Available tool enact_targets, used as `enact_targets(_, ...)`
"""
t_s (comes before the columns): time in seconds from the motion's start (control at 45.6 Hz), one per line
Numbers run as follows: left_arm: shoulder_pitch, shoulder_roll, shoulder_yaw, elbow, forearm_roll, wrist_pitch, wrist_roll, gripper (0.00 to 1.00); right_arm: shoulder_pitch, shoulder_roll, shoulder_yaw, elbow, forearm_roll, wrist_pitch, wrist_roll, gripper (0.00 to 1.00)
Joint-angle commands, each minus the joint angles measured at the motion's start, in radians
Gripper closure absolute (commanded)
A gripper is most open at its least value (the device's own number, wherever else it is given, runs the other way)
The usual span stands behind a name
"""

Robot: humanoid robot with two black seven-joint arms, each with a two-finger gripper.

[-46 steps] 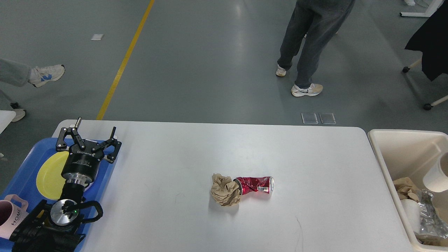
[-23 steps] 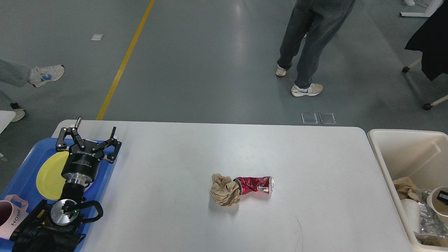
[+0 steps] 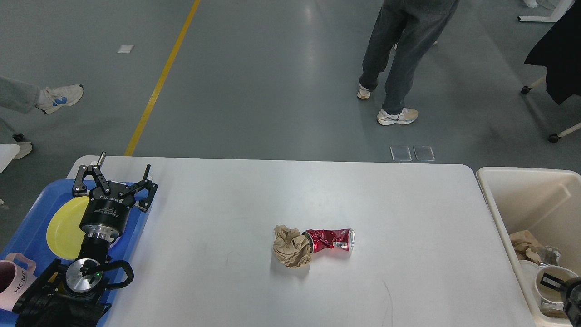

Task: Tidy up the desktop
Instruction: 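Hold the right gripper inside the white bin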

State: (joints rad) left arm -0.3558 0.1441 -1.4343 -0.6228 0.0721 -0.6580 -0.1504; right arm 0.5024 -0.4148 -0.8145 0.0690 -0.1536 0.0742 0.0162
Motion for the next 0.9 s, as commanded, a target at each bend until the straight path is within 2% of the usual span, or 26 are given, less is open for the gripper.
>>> enact_targets(0.0,0.000,0.000,0.000,0.000,0.000,0.000,0.000,0.04,-0.001,0.001,0.000,0.000,0.000,-0.025,-0.022,1.00)
enact_targets(0.088,0.000,0.002,0.000,0.000,0.000,0.000,0.000,0.04,-0.001,-0.001,0.001,0.000,0.000,-0.042,-0.042,1.00)
enact_targets(0.307,0.000,0.000,0.000,0.000,0.000,0.000,0.000,0.04,-0.028,-0.001,-0.003,0.000,-0.001,-0.043,-0.042,1.00)
enact_targets(0.329,0.000,0.000,0.000,0.000,0.000,0.000,0.000,0.04,-0.030,-0.001,-0.003,0.000,-0.001,-0.045,-0.042,0.97)
enact_targets(0.373,0.000,0.000,0.000,0.000,0.000,0.000,0.000,0.04,-0.030,-0.002,-0.005,0.000,-0.001,-0.051,-0.041,0.60)
enact_targets(0.395,0.000,0.000,0.000,0.000,0.000,0.000,0.000,0.04,-0.030,-0.004,-0.006,0.000,-0.001,-0.057,-0.038,0.45)
enact_targets(0.46,0.000,0.000,0.000,0.000,0.000,0.000,0.000,0.04,-0.028,-0.002,-0.008,0.000,-0.001,-0.080,-0.038,0.19)
enact_targets(0.482,0.000,0.000,0.000,0.000,0.000,0.000,0.000,0.04,-0.028,-0.002,-0.008,0.000,-0.001,-0.092,-0.036,0.05)
enact_targets(0.504,0.000,0.000,0.000,0.000,0.000,0.000,0.000,0.04,-0.027,-0.002,-0.008,-0.001,-0.001,-0.102,-0.036,0.00)
enact_targets(0.877,0.000,0.000,0.000,0.000,0.000,0.000,0.000,0.04,-0.022,-0.013,-0.003,0.000,-0.001,-0.116,-0.036,0.00)
